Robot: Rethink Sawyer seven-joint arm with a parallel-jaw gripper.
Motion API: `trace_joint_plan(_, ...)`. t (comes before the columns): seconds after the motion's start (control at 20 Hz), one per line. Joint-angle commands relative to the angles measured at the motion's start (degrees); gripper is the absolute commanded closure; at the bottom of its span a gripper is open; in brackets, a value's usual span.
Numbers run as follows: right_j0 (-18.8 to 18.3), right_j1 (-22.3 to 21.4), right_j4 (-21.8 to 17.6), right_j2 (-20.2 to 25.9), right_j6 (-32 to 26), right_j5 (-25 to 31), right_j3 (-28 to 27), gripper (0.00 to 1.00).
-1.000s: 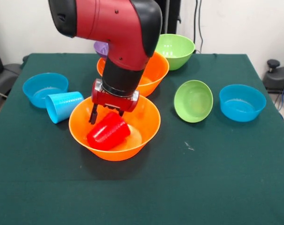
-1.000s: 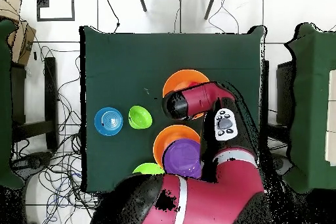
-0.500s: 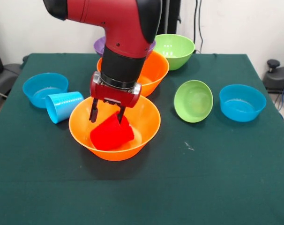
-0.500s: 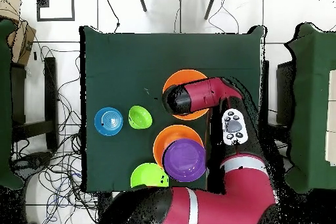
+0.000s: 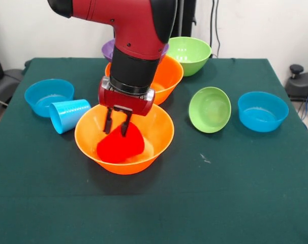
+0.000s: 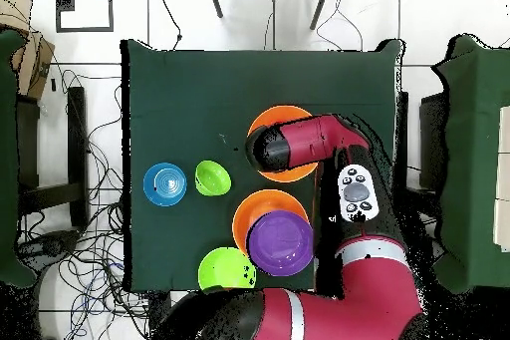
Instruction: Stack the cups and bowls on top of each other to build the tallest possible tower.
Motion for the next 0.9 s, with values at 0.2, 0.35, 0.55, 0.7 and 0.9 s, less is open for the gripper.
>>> trace_joint_plan(0.2,2.34,0.39,-2.07,2.26,-1.26,-3.35,2.48,1.00)
trace_joint_plan(0.35,3.54,0.07,-2.07,1.04,-0.03,-3.06,2.58,1.00)
trace_joint_plan(0.55,3.50,0.51,-1.80,0.77,0.11,-3.95,2.66,1.00)
trace_joint_plan(0.7,3.00,-0.39,-0.82,1.36,-0.67,-3.39,3.44,1.00)
trace_joint_plan(0.9,0.61,-5.75,2.57,4.26,-2.91,-1.58,8.47,1.00)
